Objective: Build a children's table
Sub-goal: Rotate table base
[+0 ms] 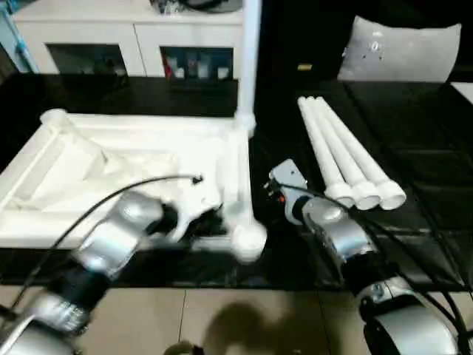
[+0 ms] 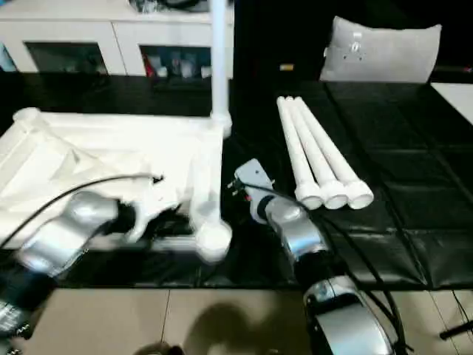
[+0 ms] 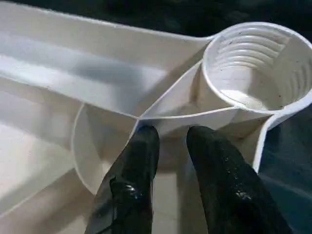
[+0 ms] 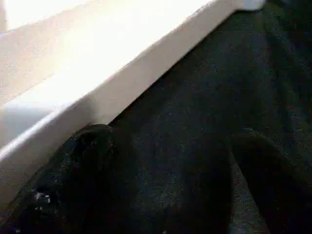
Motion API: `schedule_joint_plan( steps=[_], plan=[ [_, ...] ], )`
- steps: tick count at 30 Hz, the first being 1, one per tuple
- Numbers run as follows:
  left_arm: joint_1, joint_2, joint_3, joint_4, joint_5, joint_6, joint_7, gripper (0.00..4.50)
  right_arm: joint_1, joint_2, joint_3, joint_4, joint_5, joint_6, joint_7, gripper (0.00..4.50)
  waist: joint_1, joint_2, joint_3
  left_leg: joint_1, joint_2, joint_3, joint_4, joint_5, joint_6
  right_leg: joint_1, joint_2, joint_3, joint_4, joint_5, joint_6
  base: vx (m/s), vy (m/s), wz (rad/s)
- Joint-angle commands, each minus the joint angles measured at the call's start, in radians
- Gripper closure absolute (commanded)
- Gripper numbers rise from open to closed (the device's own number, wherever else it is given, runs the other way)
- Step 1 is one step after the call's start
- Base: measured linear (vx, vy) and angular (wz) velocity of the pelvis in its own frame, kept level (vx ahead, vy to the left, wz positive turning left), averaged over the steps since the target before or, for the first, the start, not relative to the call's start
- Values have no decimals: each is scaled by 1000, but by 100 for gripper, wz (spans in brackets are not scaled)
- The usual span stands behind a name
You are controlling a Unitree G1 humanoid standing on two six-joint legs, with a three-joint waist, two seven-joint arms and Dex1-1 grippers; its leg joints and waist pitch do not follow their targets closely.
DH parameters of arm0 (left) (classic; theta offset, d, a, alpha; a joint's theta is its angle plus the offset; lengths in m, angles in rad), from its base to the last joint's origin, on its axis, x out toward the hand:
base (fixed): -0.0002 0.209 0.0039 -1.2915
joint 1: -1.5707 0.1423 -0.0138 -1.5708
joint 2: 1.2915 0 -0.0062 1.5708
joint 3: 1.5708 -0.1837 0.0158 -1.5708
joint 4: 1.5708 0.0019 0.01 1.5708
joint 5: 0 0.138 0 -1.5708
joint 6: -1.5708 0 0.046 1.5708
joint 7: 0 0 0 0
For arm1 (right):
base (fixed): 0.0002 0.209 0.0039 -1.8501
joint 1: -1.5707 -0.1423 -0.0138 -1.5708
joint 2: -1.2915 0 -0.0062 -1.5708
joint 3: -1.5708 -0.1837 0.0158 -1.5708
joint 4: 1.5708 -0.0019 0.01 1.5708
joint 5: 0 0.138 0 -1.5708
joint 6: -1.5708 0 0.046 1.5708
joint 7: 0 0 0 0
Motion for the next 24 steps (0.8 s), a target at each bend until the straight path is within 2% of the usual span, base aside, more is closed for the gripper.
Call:
schedule_joint_plan(
  steps=[1,3,7,8,9,10,11,12,14,15,16,17,18,19,20,21,22,24],
  plan=[
    [-30,-16,22,52,27,-63,48,309,-3,-20,-19,-39,-1,6,-8,0,3,10,-78,30,45,-28,-72,-229,-28,47,-55,43,-68,-45,-224,0,0,0],
    [-46,-32,28,92,30,-106,63,309,7,-35,-35,-70,5,14,-11,0,3,10,-80,29,46,-27,-70,-207,-18,48,-53,42,-65,-9,-225,0,0,0],
    [-64,-82,66,151,11,-172,115,309,27,-74,-87,-140,21,5,-53,0,7,5,-81,28,46,-25,-66,-183,-1,50,-56,43,-66,2,-228,0,0,0],
    [-47,-112,104,123,-43,-166,111,309,31,-97,-113,-174,27,10,-68,0,10,6,-81,31,47,-23,-65,-178,-1,49,-56,43,-65,3,-233,0,0,0],
    [-44,-117,111,116,-54,-163,109,295,32,-98,-127,-186,40,15,-69,0,13,5,-80,30,47,-22,-65,-180,2,49,-56,43,-66,-2,-234,0,0,0],
    [-23,-124,130,74,-84,-136,102,284,30,-98,-152,-206,55,19,-86,0,16,11,-82,31,47,-23,-64,-187,4,47,-57,43,-66,-15,-237,0,0,0],
    [-5,-128,144,42,-103,-118,102,272,23,-101,-164,-213,53,22,-108,0,17,7,-81,30,50,-24,-66,-191,3,47,-57,42,-66,-19,-240,0,0,0],
    [8,-131,152,19,-114,-106,103,272,17,-103,-171,-214,48,18,-128,0,16,14,-80,30,51,-25,-67,-192,-2,46,-56,42,-65,-22,-240,0,0,0],
    [36,-134,164,-25,-132,-88,107,259,-3,-108,-184,-207,43,9,-159,0,11,12,-78,32,48,-23,-67,-216,-6,44,-53,41,-71,-57,-236,0,0,0],
    [60,-128,164,-67,-129,-77,112,250,-50,-107,-200,-166,30,116,-216,0,5,11,-77,29,45,-25,-68,-215,-7,47,-51,40,-69,-70,-237,0,0,0],
    [64,-127,164,-74,-129,-75,113,238,-59,-106,-203,-158,28,136,-226,0,3,12,-77,31,45,-24,-68,-216,-7,46,-49,40,-71,-79,-238,0,0,0],
    [82,-122,165,-112,-132,-57,115,231,-113,-103,-224,-99,33,231,-271,0,0,13,-76,31,44,-24,-67,-216,-7,45,-48,40,-71,-86,-240,0,0,0],
    [91,-120,167,-132,-132,-49,116,225,-134,-108,-221,-75,29,235,-280,0,-5,13,-77,31,44,-24,-67,-219,-8,46,-49,40,-72,-102,-242,0,0,0],
    [96,-120,168,-142,-131,-45,116,219,-143,-111,-217,-65,25,229,-282,0,-4,16,-76,30,45,-24,-66,-222,-13,44,-51,40,-72,-112,-234,0,0,0],
    [105,-112,165,-168,-136,-23,107,200,-168,-120,-202,-25,19,231,-255,0,-4,14,-77,30,45,-22,-65,-226,-17,42,-50,40,-73,-110,-227,0,0,0],
    [113,-102,157,-193,-137,-5,98,200,-198,-125,-199,25,24,243,-227,0,-4,16,-78,30,45,-24,-65,-223,-17,43,-51,40,-71,-106,-228,0,0,0],
    [120,-92,150,-218,-137,12,91,189,-227,-128,-199,75,27,260,-208,0,-6,10,-80,28,45,-24,-63,-210,-12,46,-52,40,-66,-88,-237,0,0,0],
    [128,-83,141,-250,-140,42,84,167,-280,-132,-211,167,34,295,-214,0,-5,14,-77,29,45,-22,-63,-200,-5,43,-50,39,-70,-81,-247,0,0,0]
  ],
)
